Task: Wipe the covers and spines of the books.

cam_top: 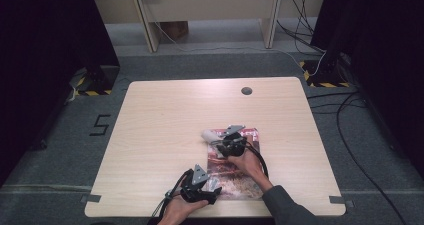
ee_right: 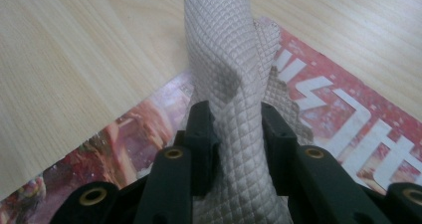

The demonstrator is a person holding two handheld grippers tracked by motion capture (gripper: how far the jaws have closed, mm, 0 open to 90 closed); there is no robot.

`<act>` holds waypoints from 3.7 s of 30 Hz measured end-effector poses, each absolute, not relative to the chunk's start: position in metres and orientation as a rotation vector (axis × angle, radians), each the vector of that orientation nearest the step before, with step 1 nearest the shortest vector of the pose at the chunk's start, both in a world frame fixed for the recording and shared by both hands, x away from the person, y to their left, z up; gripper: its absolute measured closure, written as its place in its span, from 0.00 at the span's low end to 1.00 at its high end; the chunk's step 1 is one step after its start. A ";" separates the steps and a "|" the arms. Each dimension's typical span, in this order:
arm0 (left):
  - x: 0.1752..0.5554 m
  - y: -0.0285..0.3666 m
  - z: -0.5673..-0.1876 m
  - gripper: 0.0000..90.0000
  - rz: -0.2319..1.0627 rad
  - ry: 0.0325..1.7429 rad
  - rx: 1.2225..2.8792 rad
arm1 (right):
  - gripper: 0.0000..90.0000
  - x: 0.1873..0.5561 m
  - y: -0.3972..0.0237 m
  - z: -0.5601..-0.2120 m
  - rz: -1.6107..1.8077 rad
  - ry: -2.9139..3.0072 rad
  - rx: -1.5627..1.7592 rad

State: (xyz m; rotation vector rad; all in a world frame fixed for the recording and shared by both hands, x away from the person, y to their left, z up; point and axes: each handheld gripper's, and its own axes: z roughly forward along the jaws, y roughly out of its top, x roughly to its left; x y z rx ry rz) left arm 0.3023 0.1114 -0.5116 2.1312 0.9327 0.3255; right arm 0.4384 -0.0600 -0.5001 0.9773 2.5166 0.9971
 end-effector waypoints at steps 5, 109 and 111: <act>0.299 0.111 -0.510 0.31 0.336 0.917 2.133 | 0.79 0.429 -0.056 -0.500 1.002 2.542 0.948; 0.289 0.108 -0.512 0.42 0.339 0.833 2.156 | 0.80 0.404 -0.133 -0.497 0.910 2.420 1.120; 0.287 0.110 -0.511 0.41 0.335 0.827 2.159 | 0.80 0.406 -0.140 -0.497 0.901 2.403 1.134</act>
